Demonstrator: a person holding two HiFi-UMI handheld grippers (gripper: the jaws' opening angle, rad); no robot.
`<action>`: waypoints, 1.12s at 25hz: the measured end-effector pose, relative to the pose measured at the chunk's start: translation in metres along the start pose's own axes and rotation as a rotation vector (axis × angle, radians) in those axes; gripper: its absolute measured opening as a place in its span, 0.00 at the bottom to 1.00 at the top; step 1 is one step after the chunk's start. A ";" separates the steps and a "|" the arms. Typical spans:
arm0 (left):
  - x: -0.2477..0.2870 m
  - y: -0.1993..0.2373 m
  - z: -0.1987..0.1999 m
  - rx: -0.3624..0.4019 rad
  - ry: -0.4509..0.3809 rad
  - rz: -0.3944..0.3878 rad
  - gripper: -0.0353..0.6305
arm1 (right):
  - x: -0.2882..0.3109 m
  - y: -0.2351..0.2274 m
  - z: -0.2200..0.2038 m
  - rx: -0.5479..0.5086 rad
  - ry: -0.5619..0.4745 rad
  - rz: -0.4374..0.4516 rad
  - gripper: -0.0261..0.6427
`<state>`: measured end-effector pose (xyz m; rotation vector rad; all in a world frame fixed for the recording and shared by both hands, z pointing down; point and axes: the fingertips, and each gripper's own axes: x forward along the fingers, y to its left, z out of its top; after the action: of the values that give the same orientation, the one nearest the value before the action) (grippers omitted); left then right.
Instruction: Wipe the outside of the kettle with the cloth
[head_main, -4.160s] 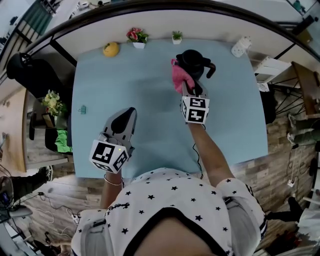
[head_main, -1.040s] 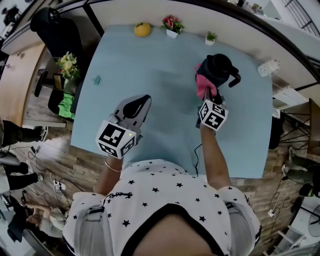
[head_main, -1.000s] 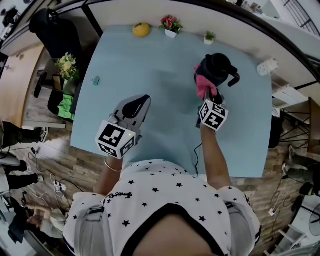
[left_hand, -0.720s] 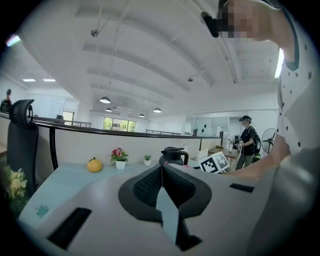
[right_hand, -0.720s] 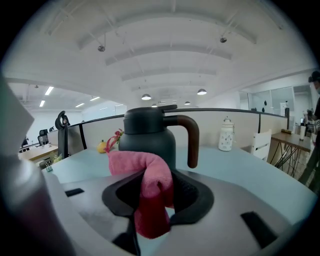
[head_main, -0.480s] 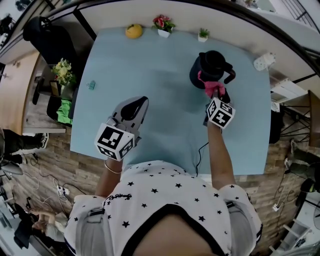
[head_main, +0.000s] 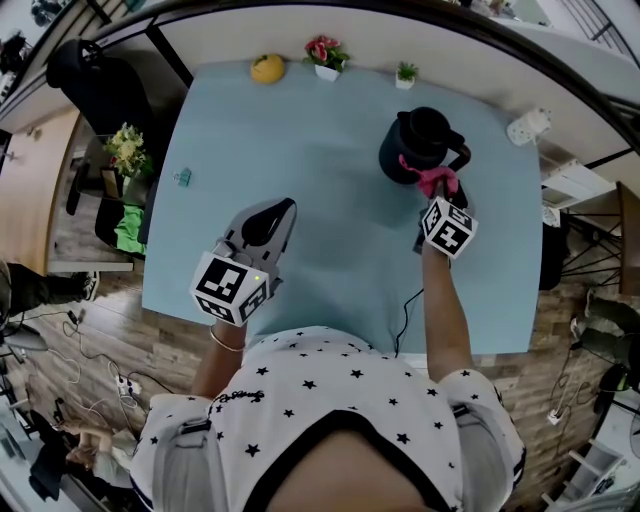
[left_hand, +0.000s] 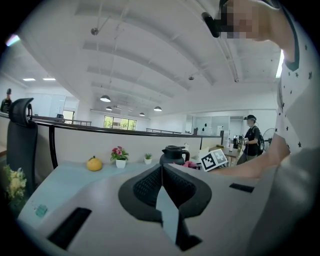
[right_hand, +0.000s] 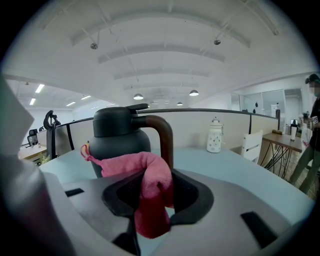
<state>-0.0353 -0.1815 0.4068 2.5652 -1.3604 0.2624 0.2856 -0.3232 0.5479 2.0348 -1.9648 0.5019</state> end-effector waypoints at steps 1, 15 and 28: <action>0.000 0.000 0.000 -0.001 -0.001 -0.002 0.10 | -0.002 0.000 0.000 -0.004 -0.002 0.003 0.24; -0.006 -0.001 -0.002 -0.001 -0.003 -0.027 0.10 | -0.046 0.105 -0.025 -0.093 0.018 0.254 0.24; -0.031 0.031 -0.011 -0.016 0.018 0.049 0.10 | 0.002 0.177 -0.043 -0.081 0.093 0.236 0.24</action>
<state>-0.0791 -0.1709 0.4126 2.5134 -1.4150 0.2811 0.1069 -0.3149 0.5795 1.7099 -2.1428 0.5471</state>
